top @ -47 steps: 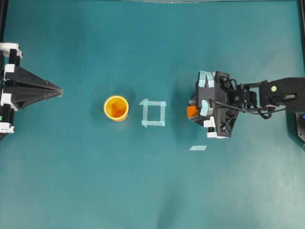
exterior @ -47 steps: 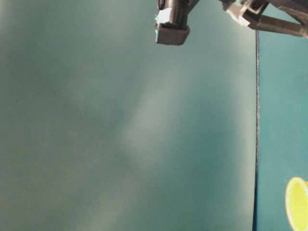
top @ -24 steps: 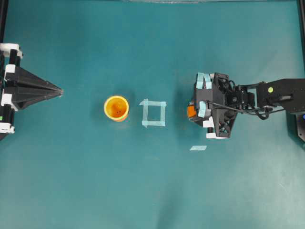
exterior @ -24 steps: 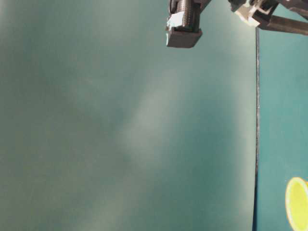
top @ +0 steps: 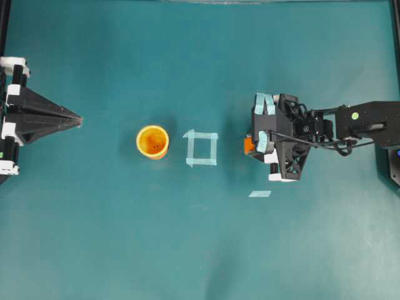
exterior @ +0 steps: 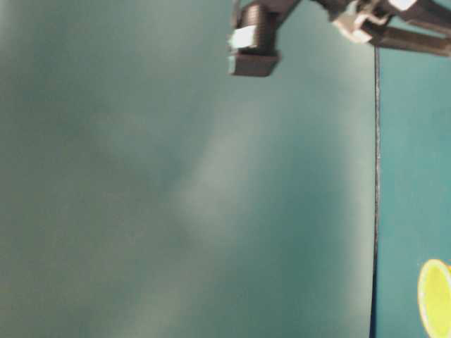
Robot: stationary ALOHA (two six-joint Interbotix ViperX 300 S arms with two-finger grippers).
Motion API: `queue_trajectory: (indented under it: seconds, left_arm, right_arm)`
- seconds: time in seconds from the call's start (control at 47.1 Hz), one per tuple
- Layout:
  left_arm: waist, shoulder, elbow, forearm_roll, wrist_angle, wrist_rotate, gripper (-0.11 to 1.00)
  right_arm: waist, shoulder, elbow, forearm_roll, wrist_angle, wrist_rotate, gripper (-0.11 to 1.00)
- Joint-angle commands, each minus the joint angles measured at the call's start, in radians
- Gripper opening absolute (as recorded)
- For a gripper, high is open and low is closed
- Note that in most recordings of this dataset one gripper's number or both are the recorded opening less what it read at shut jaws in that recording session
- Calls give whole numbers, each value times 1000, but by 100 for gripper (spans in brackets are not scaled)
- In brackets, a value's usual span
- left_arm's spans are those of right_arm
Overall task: Move the block to the right with right arm.
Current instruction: 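Lift the orange cube and pull it rightward with the right gripper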
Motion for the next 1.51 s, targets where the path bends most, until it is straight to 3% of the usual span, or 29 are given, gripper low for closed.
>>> queue_trajectory:
  seconds: [0.0, 0.806, 1.486]
  left_arm:
    - [2, 6, -28, 2, -3, 2, 0]
    - [2, 6, -28, 2, -2, 2, 0]
    - [2, 8, -28, 2, -2, 3, 0]
  right_arm:
    - [2, -52, -32, 3, 26, -2, 41]
    - [2, -281, -81, 17, 270, 2, 45]
    - [2, -457, -3, 34, 422, 3, 45]
